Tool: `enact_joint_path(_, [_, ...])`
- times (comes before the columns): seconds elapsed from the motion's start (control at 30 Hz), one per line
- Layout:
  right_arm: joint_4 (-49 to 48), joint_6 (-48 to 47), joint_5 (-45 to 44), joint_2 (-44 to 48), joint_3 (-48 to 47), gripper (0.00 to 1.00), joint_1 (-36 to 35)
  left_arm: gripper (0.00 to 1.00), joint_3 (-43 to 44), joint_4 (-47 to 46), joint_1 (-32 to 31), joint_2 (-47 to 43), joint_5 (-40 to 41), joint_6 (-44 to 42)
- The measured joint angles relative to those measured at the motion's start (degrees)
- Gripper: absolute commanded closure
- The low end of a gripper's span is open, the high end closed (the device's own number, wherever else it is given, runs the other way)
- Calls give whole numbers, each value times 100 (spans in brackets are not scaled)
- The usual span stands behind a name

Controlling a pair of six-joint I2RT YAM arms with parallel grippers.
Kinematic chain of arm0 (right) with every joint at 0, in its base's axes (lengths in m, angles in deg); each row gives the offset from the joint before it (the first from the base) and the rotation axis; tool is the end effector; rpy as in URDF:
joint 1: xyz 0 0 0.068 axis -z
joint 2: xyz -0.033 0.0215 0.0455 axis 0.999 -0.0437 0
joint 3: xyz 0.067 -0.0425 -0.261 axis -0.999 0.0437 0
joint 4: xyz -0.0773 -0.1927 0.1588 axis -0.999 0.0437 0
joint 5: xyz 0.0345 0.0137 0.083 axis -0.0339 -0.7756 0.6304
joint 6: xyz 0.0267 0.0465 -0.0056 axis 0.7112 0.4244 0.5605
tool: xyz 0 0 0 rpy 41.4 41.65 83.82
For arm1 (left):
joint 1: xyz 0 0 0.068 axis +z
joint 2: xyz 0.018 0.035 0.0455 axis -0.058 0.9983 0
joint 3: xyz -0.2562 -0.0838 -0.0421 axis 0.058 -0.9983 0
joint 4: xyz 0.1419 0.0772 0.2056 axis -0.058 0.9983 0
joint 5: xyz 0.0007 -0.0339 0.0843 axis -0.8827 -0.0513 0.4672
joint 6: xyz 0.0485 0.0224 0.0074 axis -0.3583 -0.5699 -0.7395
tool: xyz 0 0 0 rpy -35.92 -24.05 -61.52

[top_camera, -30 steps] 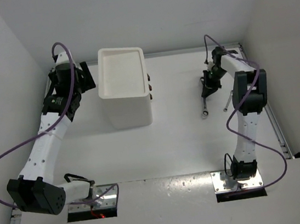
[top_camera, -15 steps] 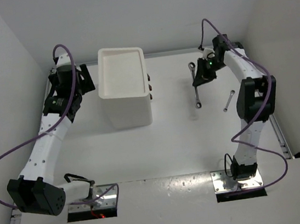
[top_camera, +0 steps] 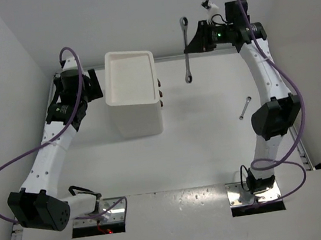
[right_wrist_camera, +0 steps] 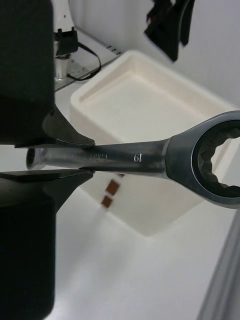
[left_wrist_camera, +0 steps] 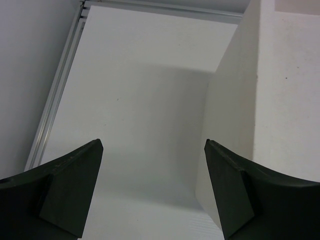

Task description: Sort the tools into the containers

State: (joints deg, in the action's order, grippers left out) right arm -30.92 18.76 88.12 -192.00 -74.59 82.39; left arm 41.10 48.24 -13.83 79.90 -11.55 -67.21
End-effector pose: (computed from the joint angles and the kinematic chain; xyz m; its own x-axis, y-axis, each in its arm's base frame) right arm 0.4212 0.0626 0.4035 -0.7223 0.1209 -0.6810 -0.4590 0.6527 0.6027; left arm 0.2705 -0.0367 0.3863 -0.3628 -0.1614 -0.9178 -0.2556 0.9644 -0.0685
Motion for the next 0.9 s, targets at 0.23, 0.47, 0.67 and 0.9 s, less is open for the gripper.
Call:
enact_joint_path(0.23, [-1049, 793, 367, -15, -575, 100, -448, 10, 0, -2, 0, 22, -92, -2])
enact_joint_path(0.47, [-1709, 1388, 507, -243, -667, 100, -1169, 10, 0, -2, 0, 55, -87, -72])
enact_joint_path(0.67, [-1814, 1491, 415, -645, -839, 100, -1790, 10, -59, -13, 4, 55, -87, -109])
enact_joint_path(0.9, [-1777, 1325, -107, -1014, -876, 100, -2024, 10, -192, 13, 42, 52, -72, -138])
